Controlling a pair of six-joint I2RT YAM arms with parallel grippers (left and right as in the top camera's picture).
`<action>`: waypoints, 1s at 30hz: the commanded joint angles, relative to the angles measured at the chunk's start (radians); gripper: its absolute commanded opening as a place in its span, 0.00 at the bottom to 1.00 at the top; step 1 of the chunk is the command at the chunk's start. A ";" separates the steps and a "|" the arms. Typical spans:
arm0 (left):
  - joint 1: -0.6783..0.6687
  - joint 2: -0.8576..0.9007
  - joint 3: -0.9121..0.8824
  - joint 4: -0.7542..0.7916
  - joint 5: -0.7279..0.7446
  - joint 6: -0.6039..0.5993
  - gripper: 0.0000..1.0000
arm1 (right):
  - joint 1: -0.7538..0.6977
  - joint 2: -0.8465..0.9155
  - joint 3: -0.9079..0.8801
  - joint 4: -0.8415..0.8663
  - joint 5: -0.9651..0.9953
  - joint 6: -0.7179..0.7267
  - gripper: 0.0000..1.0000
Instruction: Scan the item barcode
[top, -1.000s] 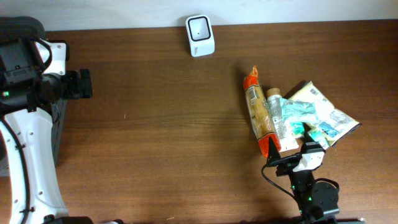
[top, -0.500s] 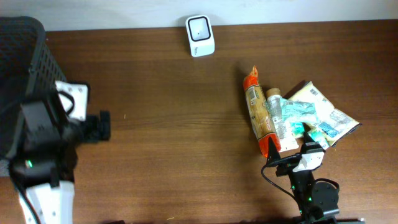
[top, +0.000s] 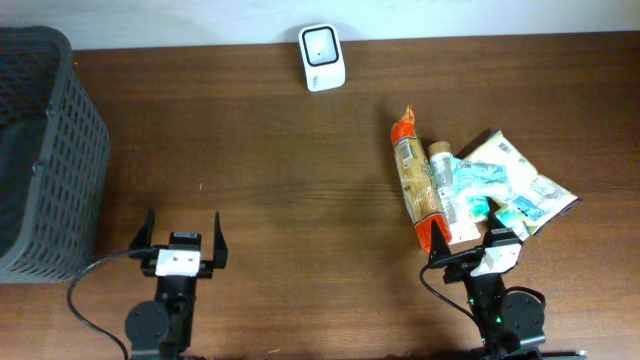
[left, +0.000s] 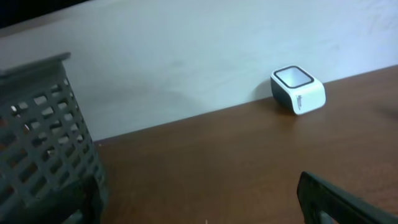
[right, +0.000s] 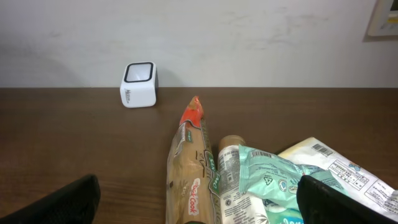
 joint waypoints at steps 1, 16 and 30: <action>-0.006 -0.084 -0.063 -0.026 0.020 0.008 0.99 | -0.006 -0.007 -0.009 -0.003 -0.002 -0.007 0.99; -0.007 -0.204 -0.063 -0.224 0.017 0.005 0.99 | -0.006 -0.008 -0.009 -0.003 -0.002 -0.007 0.99; -0.007 -0.204 -0.063 -0.224 0.017 0.005 0.99 | -0.006 -0.008 -0.009 -0.003 -0.002 -0.007 0.99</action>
